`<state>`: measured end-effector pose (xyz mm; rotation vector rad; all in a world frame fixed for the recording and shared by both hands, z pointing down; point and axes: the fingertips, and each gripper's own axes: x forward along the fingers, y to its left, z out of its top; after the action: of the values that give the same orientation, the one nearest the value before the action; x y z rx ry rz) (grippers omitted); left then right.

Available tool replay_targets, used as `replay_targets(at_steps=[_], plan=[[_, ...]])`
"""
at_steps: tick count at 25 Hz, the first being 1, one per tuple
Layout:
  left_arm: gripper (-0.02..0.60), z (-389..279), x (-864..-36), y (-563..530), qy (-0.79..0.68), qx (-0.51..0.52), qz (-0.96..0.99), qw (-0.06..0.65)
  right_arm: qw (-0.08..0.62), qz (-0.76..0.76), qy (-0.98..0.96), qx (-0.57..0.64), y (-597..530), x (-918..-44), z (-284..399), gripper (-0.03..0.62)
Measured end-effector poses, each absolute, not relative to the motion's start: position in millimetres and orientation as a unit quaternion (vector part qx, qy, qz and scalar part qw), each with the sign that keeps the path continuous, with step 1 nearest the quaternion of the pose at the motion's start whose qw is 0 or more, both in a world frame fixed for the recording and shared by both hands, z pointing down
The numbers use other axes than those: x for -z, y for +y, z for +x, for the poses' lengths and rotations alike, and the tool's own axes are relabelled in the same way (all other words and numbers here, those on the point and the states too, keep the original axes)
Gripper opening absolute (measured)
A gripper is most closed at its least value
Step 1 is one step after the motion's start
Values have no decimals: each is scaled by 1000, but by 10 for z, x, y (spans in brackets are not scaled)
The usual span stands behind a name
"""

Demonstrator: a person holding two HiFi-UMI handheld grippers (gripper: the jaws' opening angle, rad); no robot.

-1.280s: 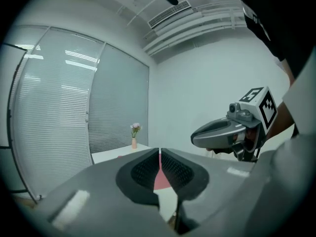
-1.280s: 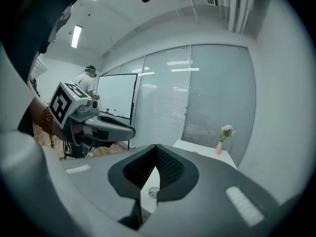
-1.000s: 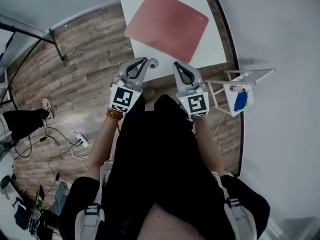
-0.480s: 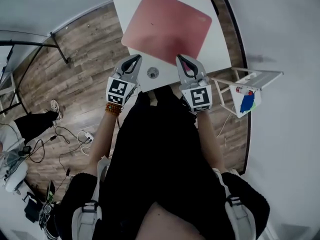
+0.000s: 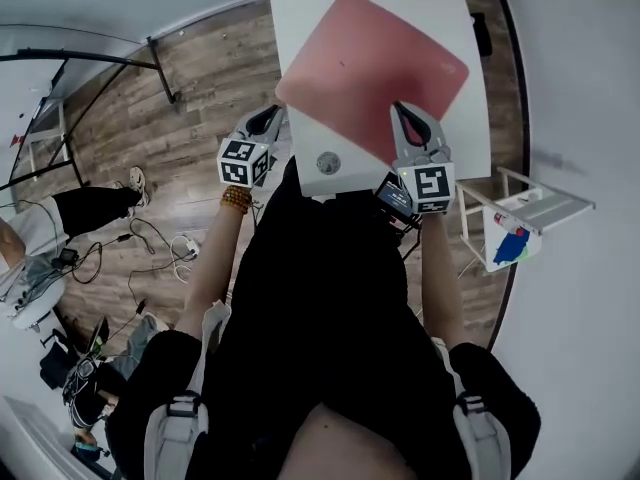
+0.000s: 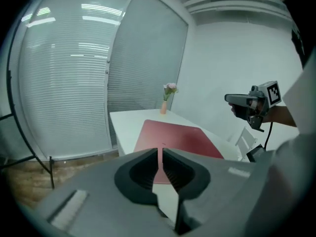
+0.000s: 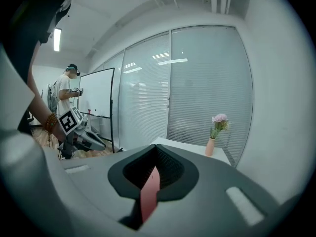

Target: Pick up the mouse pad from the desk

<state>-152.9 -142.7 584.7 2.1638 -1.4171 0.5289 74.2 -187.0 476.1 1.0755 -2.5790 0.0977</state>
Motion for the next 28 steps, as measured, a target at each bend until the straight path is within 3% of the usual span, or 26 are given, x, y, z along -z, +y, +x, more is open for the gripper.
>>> replay_targets(at_steps=[11, 28], plan=[[97, -2052, -6836, -1851, -498, -146, 753, 405, 223, 424, -877, -30, -2090, -4632, 604, 21], [144, -2076, -7594, -2001, -403, -143, 741, 517, 250, 494, -832, -31, -1894, -4510, 465, 21]])
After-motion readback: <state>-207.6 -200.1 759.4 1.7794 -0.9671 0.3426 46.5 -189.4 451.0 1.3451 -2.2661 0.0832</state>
